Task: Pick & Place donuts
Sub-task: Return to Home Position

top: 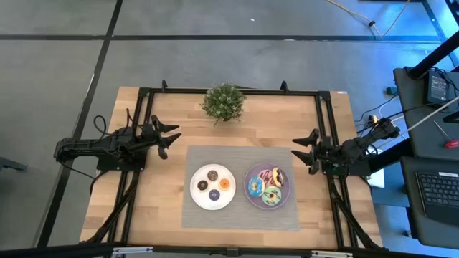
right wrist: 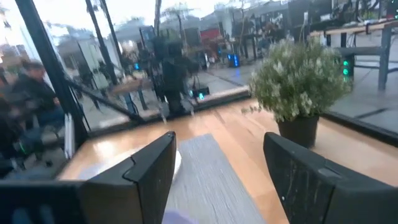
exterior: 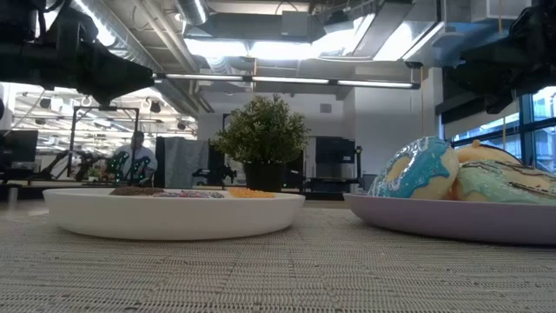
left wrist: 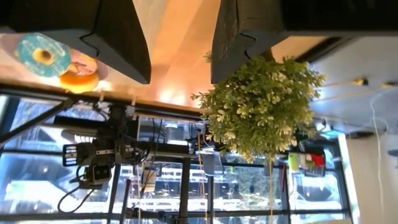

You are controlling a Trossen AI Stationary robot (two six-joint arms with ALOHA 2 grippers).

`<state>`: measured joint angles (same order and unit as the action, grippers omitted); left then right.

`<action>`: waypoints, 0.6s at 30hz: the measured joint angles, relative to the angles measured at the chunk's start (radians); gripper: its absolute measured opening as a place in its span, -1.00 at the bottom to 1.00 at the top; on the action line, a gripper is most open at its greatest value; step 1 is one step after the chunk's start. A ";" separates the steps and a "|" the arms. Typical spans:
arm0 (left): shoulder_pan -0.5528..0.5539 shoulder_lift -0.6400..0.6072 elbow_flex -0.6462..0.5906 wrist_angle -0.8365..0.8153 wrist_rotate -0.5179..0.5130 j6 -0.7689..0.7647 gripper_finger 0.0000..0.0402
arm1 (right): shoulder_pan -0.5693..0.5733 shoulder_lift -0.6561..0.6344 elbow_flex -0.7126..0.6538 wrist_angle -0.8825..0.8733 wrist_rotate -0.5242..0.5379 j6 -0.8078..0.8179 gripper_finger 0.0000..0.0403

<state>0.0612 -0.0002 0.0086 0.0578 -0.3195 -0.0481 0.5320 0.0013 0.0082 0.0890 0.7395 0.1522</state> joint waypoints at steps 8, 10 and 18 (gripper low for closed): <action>0.000 0.000 0.000 0.000 0.000 0.010 -0.19 | 0.000 0.000 0.000 -0.019 0.001 -0.159 0.21; 0.000 0.000 0.000 0.000 0.000 0.009 -0.18 | 0.000 0.000 0.000 -0.019 0.001 -0.189 0.21; 0.000 0.000 0.000 0.000 0.000 0.009 -0.20 | 0.000 0.002 0.000 -0.019 0.001 -0.211 0.21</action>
<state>0.0612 -0.0002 0.0086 0.0578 -0.3199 -0.0387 0.5320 0.0036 0.0086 0.0700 0.7403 -0.0593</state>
